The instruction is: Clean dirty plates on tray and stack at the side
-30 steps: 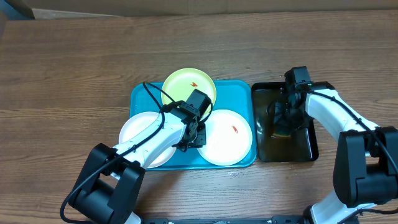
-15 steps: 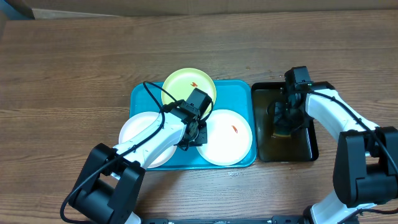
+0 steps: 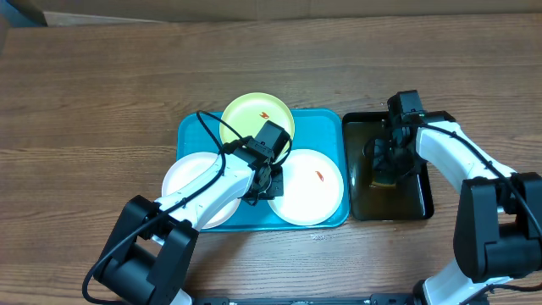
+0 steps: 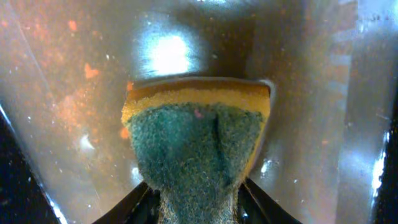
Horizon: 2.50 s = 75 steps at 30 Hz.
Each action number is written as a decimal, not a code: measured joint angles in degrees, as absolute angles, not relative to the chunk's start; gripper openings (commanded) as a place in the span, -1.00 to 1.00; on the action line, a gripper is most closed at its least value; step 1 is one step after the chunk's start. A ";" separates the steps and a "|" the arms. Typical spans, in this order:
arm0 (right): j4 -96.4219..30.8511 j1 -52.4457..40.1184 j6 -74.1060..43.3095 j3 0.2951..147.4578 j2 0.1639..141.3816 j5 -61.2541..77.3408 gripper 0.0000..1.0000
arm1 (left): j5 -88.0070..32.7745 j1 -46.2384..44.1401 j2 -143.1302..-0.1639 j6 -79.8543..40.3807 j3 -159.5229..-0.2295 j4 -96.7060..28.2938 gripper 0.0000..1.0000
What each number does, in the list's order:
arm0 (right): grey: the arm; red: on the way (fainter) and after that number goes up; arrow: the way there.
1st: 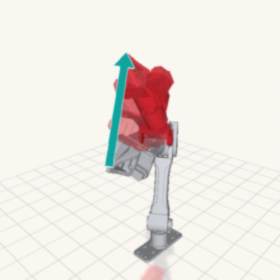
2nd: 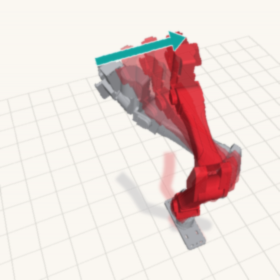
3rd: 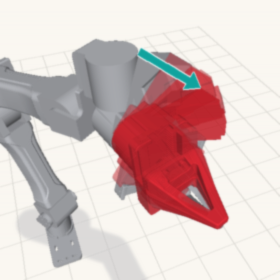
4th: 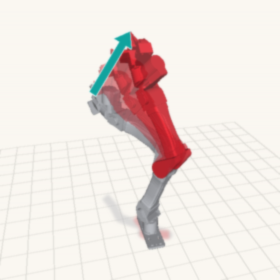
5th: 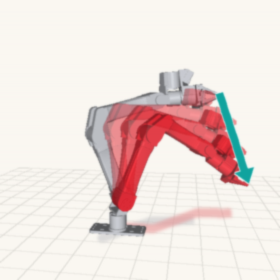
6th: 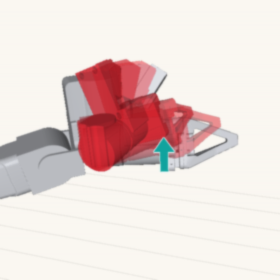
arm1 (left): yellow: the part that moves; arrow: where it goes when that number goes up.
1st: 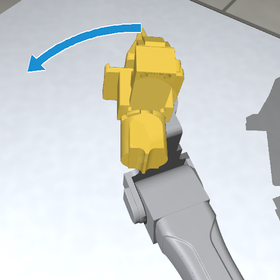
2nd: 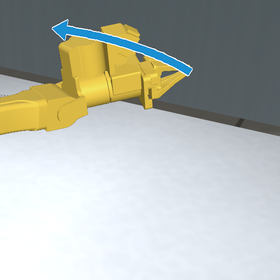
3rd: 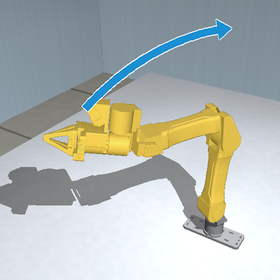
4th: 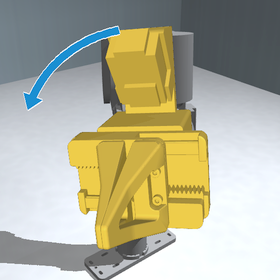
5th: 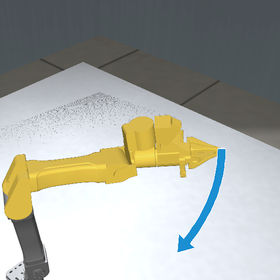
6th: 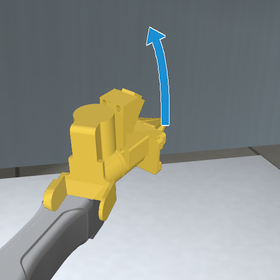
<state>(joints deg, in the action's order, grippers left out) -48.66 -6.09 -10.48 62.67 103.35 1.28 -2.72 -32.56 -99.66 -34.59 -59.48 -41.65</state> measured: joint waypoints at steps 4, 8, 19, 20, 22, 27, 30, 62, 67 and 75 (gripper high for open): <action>-48.64 -6.09 -10.55 62.67 103.35 1.28 -0.12 | -2.72 -32.56 -99.66 -34.59 -59.48 -41.65 -0.67; -48.64 -6.11 -10.50 62.67 103.35 1.28 -0.10 | -2.72 -32.60 -99.68 -34.59 -59.48 -41.63 -0.67; -46.98 -6.11 -10.57 60.97 103.35 1.30 -0.93 | -2.70 -32.64 -99.66 -34.61 -59.48 -41.08 -0.92; -47.64 -6.11 -10.59 61.12 103.35 1.30 -0.92 | -2.70 -32.64 -99.66 -34.61 -59.48 -40.95 -0.92; -50.37 -6.09 -10.55 61.91 103.35 1.30 -0.92 | -2.70 -32.64 -99.66 -34.61 -59.48 -40.71 -0.92; -53.45 -6.11 -11.84 64.53 103.13 1.02 -0.93 | -2.70 -32.64 -99.66 -34.61 -59.48 -40.62 -0.86; -53.25 -6.11 -12.60 64.88 102.30 0.84 -0.92 | -2.70 -32.67 -99.66 -34.59 -59.48 -40.64 -0.83; -62.81 -8.71 -17.28 69.01 97.82 -3.33 -0.92 | -2.28 -32.67 -99.66 -34.59 -58.78 -38.79 -0.60; -62.67 -11.55 -17.76 69.76 96.66 -5.19 -0.92 | -2.28 -32.67 -99.68 -34.59 -58.74 -38.70 -0.59; -62.37 -13.52 -18.72 70.57 94.43 -9.98 -0.93 | -2.37 -32.64 -101.62 -34.57 -58.72 -37.89 -0.86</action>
<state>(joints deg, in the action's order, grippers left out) -62.37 -13.52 -18.72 70.57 94.43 -9.98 -2.37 -32.64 -101.62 -34.57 -58.72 -37.89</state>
